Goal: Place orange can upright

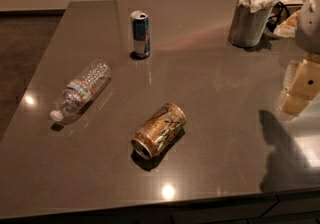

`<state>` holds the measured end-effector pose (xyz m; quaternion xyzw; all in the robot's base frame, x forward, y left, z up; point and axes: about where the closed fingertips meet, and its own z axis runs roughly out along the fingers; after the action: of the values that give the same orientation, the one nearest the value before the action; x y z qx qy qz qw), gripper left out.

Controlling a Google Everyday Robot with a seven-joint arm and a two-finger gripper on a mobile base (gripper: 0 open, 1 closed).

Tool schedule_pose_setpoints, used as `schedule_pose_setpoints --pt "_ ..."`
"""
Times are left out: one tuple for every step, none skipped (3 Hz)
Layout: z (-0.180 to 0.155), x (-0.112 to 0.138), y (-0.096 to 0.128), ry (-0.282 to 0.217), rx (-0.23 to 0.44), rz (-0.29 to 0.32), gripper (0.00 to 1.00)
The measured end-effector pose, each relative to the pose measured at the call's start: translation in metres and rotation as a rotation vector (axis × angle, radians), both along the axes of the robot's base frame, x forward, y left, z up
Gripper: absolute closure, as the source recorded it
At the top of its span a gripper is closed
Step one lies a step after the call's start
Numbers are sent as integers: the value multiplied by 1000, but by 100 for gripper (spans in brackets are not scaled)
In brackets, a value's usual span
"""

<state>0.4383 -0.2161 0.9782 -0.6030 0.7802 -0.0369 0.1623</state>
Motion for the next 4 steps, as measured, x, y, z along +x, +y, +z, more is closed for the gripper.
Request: schedule_pose_setpoints --pt "0 0 0 0 0 0 0" --pt "-5 4 18 -2 -12 75 0" --pt "-18 8 44 13 -17 182 0" --pt "-35 5 74 39 -9 327 0"
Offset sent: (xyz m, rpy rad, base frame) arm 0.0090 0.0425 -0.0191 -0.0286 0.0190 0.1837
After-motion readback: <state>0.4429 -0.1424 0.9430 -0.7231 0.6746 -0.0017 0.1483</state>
